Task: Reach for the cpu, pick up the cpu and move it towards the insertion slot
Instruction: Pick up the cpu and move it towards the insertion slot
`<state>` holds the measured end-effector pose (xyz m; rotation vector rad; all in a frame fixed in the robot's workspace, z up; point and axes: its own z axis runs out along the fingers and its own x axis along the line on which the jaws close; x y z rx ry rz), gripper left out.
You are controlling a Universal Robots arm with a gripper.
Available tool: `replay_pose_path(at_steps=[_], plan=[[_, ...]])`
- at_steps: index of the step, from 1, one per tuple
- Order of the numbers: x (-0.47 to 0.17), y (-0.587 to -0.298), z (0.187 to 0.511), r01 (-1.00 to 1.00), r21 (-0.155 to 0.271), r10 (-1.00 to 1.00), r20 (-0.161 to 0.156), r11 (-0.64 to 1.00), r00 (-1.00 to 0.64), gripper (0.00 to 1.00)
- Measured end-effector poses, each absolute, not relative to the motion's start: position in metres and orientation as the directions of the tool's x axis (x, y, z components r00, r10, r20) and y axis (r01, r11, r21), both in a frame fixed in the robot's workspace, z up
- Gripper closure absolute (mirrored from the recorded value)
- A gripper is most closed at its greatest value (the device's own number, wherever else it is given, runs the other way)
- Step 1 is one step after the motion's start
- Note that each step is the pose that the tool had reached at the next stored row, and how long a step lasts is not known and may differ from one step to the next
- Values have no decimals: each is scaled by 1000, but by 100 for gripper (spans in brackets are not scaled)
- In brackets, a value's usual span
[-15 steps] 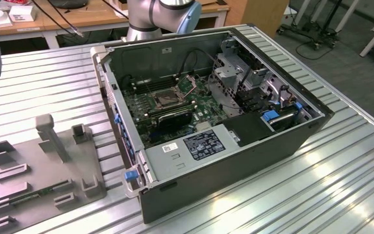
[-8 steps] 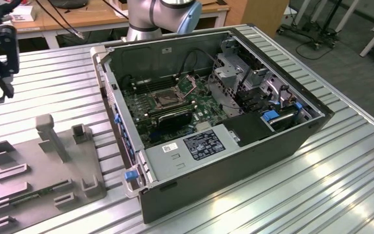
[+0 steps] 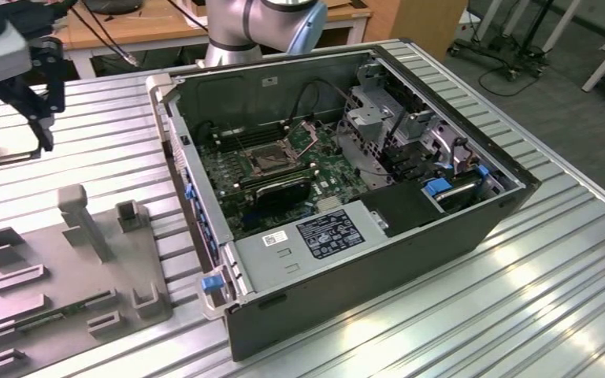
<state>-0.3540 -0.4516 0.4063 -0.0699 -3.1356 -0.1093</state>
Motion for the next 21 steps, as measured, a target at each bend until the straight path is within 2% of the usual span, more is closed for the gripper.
replay_pose_path(at_steps=[21], plan=[[-291, -448, 406, 45, 70, 44, 5, 997, -999, 45]])
